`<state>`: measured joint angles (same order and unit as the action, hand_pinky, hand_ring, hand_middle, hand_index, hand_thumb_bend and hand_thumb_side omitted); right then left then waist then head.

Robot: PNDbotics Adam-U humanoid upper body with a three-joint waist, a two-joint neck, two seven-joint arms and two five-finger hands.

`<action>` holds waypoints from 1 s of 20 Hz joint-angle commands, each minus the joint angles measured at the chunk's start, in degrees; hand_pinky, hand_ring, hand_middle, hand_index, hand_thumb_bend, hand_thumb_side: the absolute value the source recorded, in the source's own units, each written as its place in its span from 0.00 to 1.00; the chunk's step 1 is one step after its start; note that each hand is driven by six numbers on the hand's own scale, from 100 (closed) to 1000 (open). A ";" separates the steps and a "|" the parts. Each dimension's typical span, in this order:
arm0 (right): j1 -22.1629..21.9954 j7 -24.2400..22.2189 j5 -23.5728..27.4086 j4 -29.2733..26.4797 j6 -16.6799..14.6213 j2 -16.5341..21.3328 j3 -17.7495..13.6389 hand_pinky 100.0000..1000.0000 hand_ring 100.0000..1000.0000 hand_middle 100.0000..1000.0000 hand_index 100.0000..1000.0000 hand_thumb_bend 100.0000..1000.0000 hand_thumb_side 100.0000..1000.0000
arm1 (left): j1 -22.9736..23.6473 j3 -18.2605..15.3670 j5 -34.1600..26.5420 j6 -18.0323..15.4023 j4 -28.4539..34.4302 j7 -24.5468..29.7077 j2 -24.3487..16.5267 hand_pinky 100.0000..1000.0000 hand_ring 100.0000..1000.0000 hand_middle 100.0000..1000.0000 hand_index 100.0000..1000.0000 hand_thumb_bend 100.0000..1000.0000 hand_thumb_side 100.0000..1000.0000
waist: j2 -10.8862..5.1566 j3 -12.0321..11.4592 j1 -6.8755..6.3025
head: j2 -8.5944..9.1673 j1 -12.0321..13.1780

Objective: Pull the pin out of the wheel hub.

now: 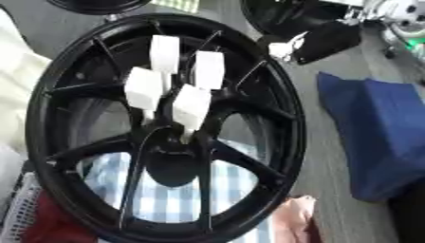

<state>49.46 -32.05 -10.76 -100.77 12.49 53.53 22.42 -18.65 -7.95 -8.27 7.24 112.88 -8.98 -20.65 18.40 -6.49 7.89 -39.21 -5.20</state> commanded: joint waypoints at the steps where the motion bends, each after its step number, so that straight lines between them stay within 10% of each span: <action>1: 1.88 -1.62 0.06 1.24 -1.11 -0.47 0.58 0.84 0.83 0.79 0.82 0.12 0.35 | -0.71 0.00 -0.09 -0.06 0.53 0.27 -1.10 0.64 0.78 0.66 0.72 0.00 0.77 | -1.16 -0.20 -0.41 | 0.30 -0.29; 20: 4.38 -2.59 7.67 0.54 -0.56 -3.80 3.45 0.84 0.83 0.79 0.83 0.08 0.42 | -0.99 -0.02 -0.27 0.21 0.47 0.28 -0.76 0.64 0.78 0.66 0.72 0.00 0.77 | -0.49 -0.93 0.12 | -0.68 0.35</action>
<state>53.14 -34.74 -3.70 -99.21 11.61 48.64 26.34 -18.84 -7.94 -8.38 7.45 112.85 -8.77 -20.62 18.77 -7.46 8.31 -39.72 -5.04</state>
